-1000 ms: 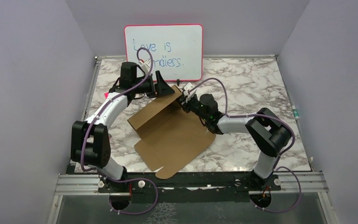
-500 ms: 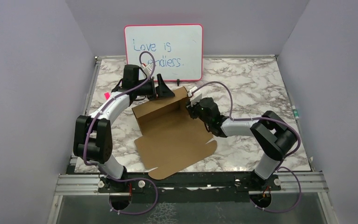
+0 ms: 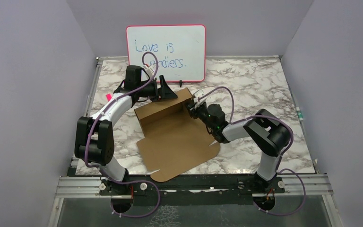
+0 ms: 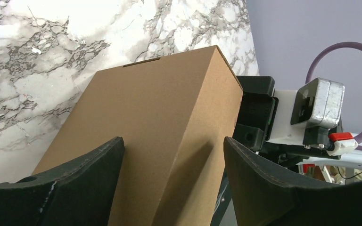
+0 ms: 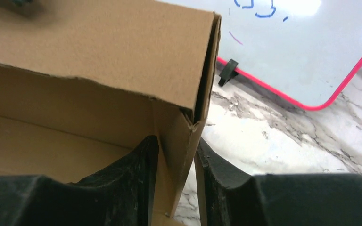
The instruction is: Fold the paper box
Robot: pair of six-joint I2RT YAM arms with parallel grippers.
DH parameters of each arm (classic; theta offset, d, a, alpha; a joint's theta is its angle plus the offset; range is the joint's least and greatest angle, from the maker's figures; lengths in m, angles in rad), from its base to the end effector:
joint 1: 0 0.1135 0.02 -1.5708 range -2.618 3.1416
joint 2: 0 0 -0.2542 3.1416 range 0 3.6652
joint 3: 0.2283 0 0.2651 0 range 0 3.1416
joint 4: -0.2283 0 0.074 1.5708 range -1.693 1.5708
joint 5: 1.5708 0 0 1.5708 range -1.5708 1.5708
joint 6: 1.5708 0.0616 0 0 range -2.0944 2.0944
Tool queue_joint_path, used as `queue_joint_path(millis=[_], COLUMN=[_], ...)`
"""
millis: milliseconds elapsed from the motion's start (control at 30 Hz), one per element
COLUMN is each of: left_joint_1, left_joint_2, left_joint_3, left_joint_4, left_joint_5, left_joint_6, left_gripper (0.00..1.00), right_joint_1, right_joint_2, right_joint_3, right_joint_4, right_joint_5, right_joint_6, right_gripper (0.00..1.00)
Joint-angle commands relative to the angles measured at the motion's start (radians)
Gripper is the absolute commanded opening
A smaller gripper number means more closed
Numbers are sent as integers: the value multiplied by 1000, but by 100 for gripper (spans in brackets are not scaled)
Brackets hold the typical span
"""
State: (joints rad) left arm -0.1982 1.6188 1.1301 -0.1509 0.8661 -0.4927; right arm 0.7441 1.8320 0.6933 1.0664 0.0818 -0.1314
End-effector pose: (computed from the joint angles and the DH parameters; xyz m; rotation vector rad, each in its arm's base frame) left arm 0.3631 -0.1208 0.2312 0.1828 2.2521 -1.3319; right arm 0.2854 0.2559 0.1399 -0.6452 1.5273 0.4001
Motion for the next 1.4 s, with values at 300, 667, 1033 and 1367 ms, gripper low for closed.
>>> queue_joint_path(millis=[300, 667, 1033, 1367], left_joint_1=[-14, -49, -49, -47], left_joint_2=[-2, -45, -73, -68], left_joint_3=[-37, -76, -85, -59], left_joint_4=[3, 43, 40, -47], left_joint_5=[56, 68, 37, -61], left_joint_6=[-6, -37, -23, 46], left_gripper=[81, 81, 81, 80], right_joint_1=[-6, -5, -5, -6], right_joint_2=[113, 167, 179, 79], right_joint_3=[69, 125, 143, 32], right_joint_4=[180, 151, 76, 75], right_joint_5=[80, 295, 363, 170], right_joint_6=[-34, -24, 9, 0], right_gripper=[35, 25, 13, 42])
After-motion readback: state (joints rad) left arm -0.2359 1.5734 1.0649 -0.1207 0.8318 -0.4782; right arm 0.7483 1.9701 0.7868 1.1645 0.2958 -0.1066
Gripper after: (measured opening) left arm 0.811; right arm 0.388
